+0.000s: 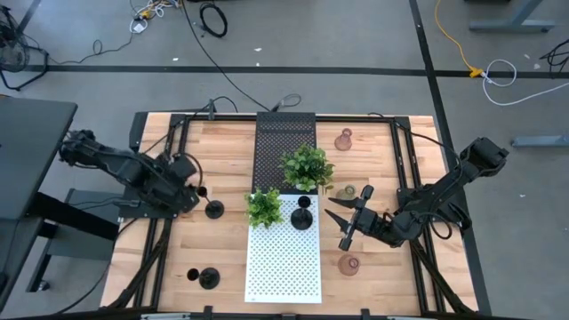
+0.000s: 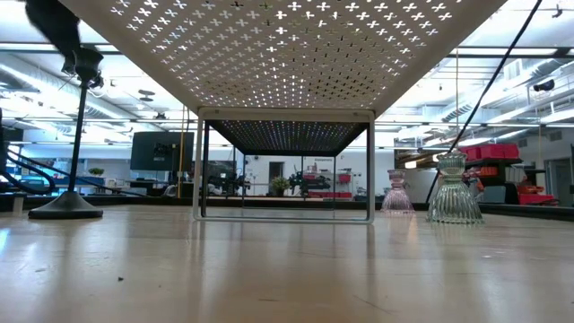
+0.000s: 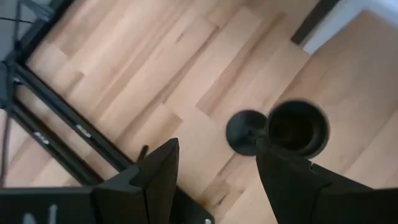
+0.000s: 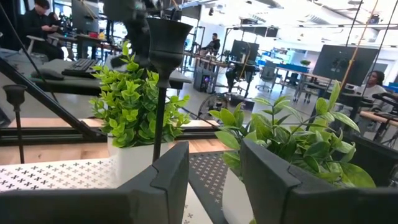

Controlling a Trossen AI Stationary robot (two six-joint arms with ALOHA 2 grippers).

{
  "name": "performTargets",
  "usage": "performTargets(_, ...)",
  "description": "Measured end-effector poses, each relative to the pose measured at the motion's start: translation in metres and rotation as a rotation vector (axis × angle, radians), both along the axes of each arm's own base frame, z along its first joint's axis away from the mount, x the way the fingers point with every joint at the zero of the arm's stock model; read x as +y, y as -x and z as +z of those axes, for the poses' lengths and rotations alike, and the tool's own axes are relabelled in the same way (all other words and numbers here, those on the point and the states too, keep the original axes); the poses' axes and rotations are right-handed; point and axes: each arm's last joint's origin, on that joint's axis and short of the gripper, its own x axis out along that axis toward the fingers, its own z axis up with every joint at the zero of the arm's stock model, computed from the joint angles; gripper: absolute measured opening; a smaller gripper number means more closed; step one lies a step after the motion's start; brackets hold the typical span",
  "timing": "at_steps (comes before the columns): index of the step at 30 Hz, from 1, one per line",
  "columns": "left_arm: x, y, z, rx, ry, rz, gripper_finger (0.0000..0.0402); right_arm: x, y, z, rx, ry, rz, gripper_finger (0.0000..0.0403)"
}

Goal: Pick & Place candle stick holders
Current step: Put the top black candle holder on the white shelf

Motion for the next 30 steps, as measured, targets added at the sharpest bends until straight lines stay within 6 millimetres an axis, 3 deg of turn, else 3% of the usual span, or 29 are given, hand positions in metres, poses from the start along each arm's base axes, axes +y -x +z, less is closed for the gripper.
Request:
performTargets(13, -0.019, 0.0, -0.045, -0.057, -0.039, -0.059, 0.0217, 0.0, 0.0, 0.0, 0.0, 0.0, 0.0, 0.0146)
performTargets(30, -0.034, 0.002, -0.084, -0.262, -0.169, -0.069, 0.0217, 0.0, 0.0, 0.0, 0.0, 0.0, 0.0, 0.0146)
